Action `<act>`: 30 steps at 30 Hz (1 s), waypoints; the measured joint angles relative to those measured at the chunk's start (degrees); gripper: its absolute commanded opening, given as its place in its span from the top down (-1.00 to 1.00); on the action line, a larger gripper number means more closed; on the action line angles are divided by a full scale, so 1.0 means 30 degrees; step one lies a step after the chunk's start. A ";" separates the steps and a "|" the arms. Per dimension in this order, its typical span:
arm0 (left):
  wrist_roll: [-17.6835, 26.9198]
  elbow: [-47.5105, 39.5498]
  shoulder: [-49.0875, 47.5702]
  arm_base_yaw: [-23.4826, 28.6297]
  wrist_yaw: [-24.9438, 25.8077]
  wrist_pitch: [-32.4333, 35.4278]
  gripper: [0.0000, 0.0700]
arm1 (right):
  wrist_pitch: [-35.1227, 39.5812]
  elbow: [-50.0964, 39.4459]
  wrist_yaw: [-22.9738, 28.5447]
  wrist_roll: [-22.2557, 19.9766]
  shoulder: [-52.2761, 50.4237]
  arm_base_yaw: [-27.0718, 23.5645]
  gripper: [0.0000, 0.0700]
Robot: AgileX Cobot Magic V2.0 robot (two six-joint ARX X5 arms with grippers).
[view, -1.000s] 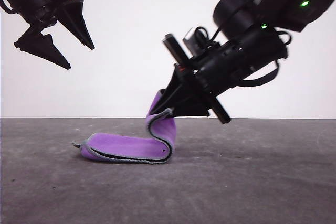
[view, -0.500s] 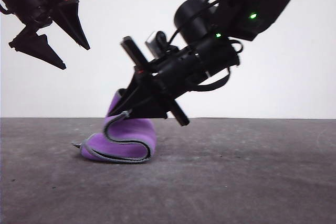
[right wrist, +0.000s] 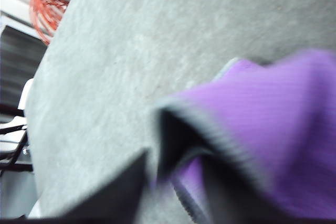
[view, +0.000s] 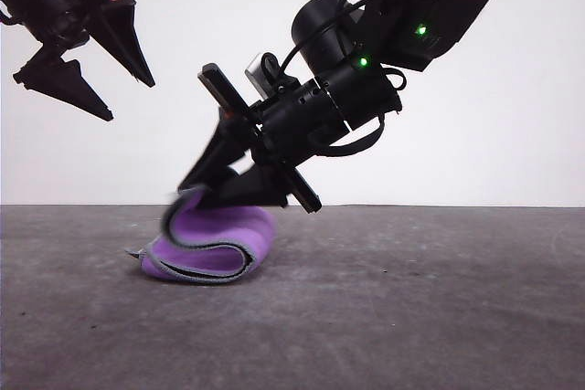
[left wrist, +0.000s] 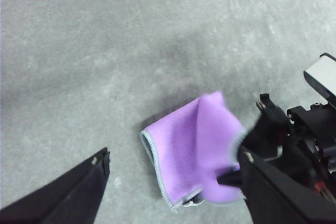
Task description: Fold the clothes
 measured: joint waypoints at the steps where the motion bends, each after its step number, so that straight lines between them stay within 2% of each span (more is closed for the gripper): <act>1: -0.0004 0.0000 0.0000 0.0000 0.0000 0.0000 -0.36 | -0.0005 0.0000 0.0050 0.0004 0.0000 -0.0002 -0.13; 6: 0.0000 0.0000 0.0000 0.0000 0.0000 0.0000 -0.36 | -0.0002 0.0000 0.0062 0.0007 -0.0006 -0.0021 -0.16; 10: 0.0000 0.0000 0.0000 0.0000 0.0000 0.0000 -0.36 | -0.0008 0.0000 -0.0238 0.0007 -0.0003 -0.0028 -0.36; 14: 0.0000 0.0000 0.0000 0.0000 0.0000 -0.0001 -0.36 | -0.0008 0.0000 -0.1037 0.0000 -0.0007 -0.0290 -0.37; 24: 0.0000 0.0000 0.0000 0.0000 0.0002 -0.0390 -0.36 | -0.0138 0.0000 -0.1312 -0.0097 -0.1153 -0.2132 -0.38; 28: 0.0000 0.0000 -0.0054 0.0000 0.0000 -0.0636 -0.36 | -0.0815 0.0000 -0.1089 -0.0782 -0.2399 -0.2369 -0.38; 30: 0.0000 0.0000 -0.0191 0.0000 -0.0005 -0.0816 -0.37 | -0.1956 0.0000 -0.0225 -0.1608 -0.3096 -0.2427 -0.38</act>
